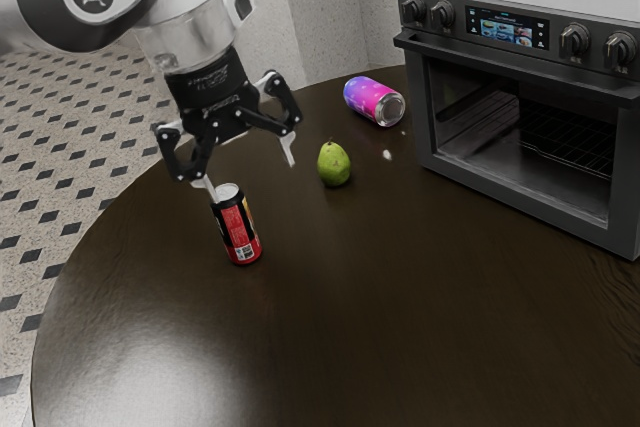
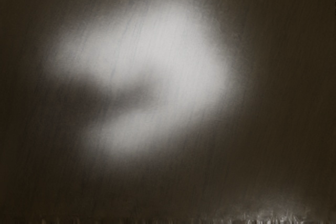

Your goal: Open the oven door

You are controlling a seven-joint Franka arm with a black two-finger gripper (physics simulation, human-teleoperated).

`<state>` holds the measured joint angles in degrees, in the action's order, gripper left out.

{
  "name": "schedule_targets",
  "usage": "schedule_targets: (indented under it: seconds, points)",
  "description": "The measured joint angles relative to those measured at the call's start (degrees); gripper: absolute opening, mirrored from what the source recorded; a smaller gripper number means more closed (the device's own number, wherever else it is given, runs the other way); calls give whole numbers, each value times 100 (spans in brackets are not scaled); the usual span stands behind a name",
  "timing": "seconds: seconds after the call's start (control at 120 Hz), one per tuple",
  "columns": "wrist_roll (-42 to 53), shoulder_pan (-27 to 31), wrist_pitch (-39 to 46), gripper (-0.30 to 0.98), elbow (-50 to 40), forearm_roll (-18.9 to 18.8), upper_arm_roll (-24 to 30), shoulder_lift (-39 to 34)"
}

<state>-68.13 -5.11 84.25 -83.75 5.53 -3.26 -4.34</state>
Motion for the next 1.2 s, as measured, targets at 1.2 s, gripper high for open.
schedule_targets:
  seconds: [1.2]
  points:
    - [-4554, -88, 3638, 69, 1710, -1954, 1532, 2249]
